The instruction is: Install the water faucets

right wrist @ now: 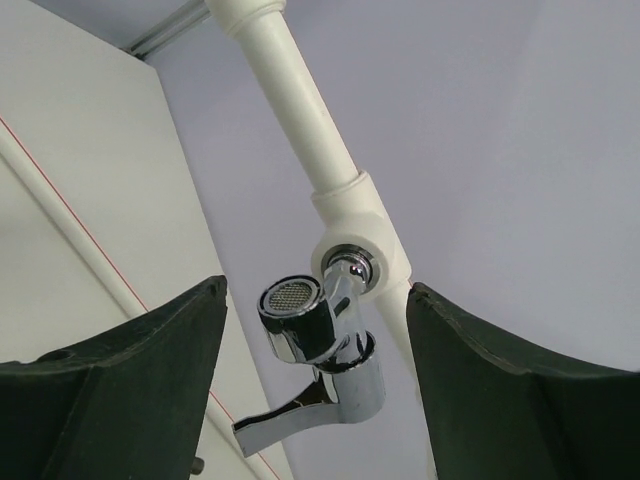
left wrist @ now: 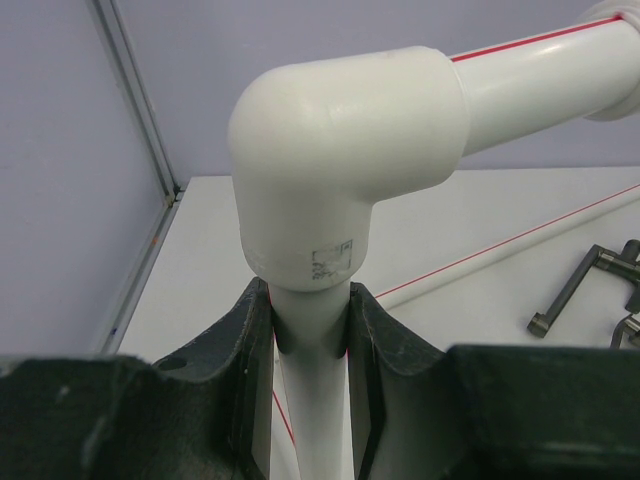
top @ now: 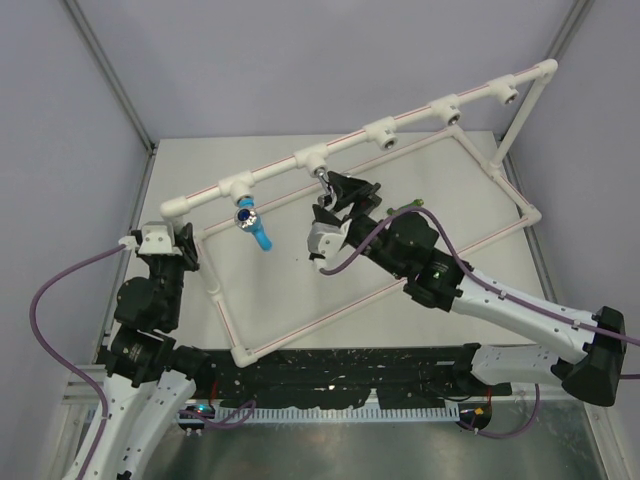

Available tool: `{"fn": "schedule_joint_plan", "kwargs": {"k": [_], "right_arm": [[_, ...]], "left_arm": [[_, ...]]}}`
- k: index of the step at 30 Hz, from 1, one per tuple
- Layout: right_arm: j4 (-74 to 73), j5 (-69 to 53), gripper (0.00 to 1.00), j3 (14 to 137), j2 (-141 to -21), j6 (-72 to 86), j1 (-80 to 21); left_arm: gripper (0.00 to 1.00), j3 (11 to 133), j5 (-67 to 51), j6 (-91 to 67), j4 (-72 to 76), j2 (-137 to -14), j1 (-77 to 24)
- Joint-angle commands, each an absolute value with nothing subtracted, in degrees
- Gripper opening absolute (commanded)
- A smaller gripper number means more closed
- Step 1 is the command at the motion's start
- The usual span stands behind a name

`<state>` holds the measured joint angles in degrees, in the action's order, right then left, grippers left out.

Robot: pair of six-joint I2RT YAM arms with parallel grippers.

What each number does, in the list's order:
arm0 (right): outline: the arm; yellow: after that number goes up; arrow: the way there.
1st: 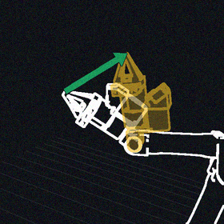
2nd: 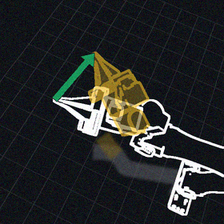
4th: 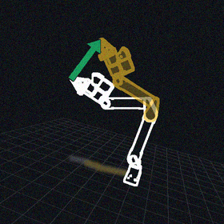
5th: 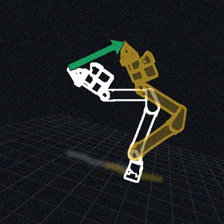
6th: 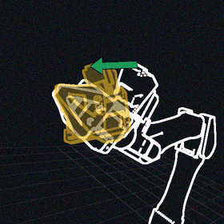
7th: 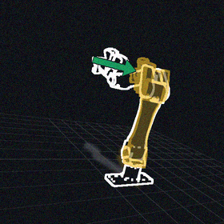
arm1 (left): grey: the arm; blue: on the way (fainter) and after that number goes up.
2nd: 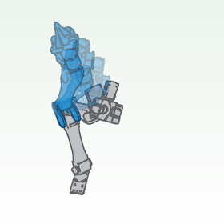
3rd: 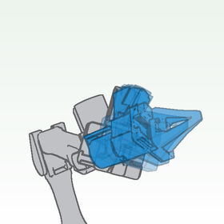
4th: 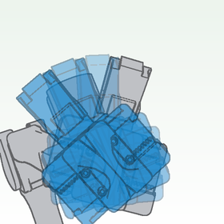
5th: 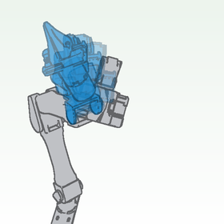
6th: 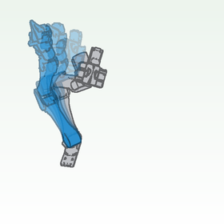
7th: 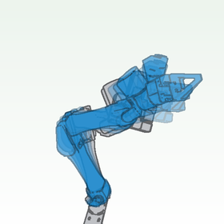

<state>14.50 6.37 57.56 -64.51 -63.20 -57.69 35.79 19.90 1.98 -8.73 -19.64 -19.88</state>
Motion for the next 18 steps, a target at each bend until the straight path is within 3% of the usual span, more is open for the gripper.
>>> {"fn": "schedule_joint_plan", "kwargs": {"k": [1, 6, 11, 18], "right_arm": [[18.36, 6.15, 0.72, 60.82, -66.97, -65.31, -57.75], [22.84, 10.09, 0.57, 60.82, -68.47, -56.98, -57.83], [26.71, 16.33, 0.32, 60.38, -68.47, -42.92, -57.83], [31.19, 22.59, 0.05, 59.07, -67.24, -6.37, -56.87]], "left_arm": [[0.0, 35.42, 16.7, 3.43, -11.87, -19.78, -20.57], [0.0, 35.33, 16.7, 3.51, -11.87, -19.51, -20.57], [0.0, 35.42, 16.61, 3.43, -11.87, -19.34, -20.57], [0.0, 35.33, 16.61, 3.52, -11.87, -19.34, -20.57]]}}
